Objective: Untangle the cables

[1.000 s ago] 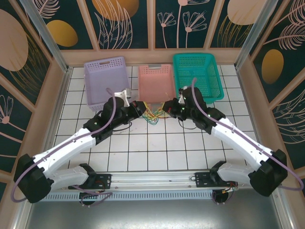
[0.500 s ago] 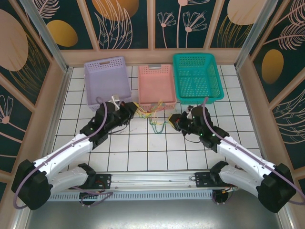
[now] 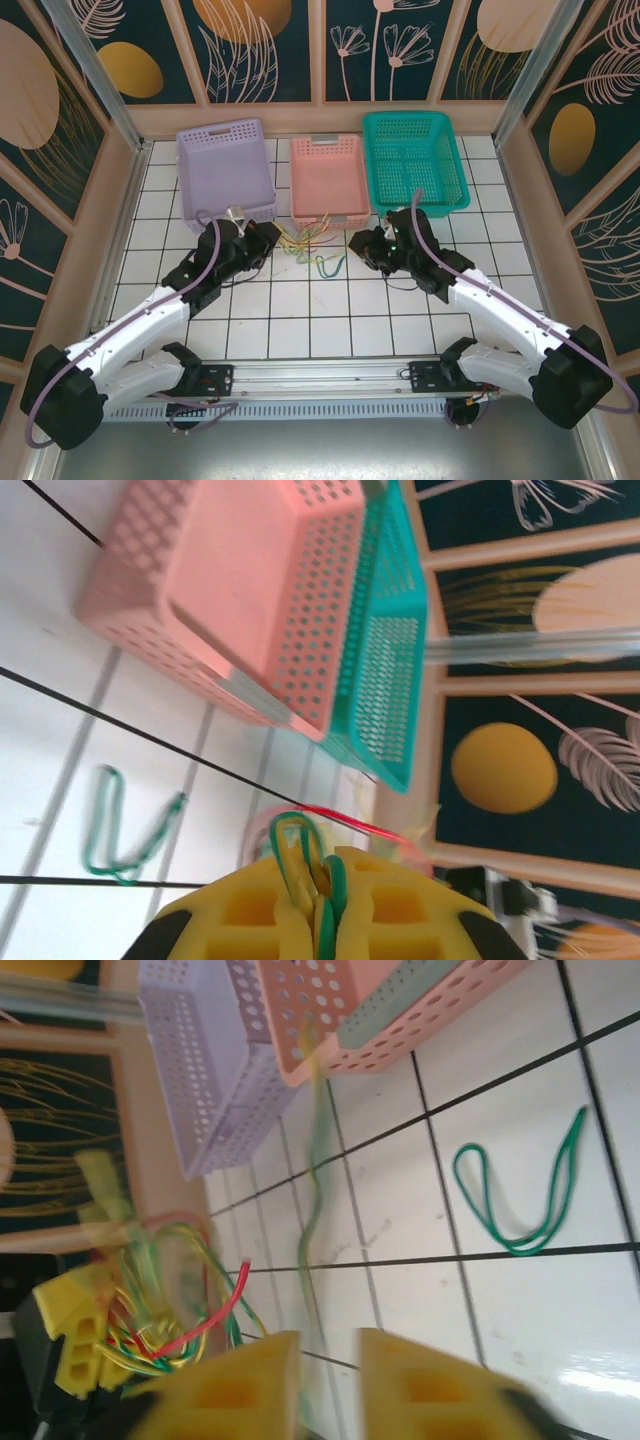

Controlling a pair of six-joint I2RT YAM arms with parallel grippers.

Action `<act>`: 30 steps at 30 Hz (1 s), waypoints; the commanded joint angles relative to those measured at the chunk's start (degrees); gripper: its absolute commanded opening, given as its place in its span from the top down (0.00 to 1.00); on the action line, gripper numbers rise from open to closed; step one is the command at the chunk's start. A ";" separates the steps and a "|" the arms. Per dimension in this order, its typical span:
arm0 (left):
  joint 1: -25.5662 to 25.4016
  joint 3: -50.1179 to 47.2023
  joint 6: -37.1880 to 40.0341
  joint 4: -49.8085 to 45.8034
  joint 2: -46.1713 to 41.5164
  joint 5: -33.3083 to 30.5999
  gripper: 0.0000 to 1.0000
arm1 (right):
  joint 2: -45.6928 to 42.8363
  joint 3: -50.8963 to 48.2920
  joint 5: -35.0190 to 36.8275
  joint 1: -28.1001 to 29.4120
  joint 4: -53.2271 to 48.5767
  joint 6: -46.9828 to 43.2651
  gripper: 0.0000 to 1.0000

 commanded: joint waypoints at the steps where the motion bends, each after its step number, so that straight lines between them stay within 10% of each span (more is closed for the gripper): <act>1: 1.54 3.89 5.41 -11.53 -4.78 -7.12 1.00 | 1.42 3.71 2.65 -0.26 -11.18 -9.99 0.51; 7: 1.56 5.34 7.85 -27.55 -9.40 -14.85 1.00 | 1.29 4.66 11.31 0.01 -20.46 -7.31 0.48; 16: 1.48 -6.11 7.42 -16.56 -9.61 -10.26 1.00 | 24.25 12.63 20.24 9.90 -17.11 3.45 0.63; 30: 1.49 -10.46 15.40 -13.33 -2.51 -3.20 1.00 | 35.55 16.29 23.59 10.70 -12.96 7.13 0.62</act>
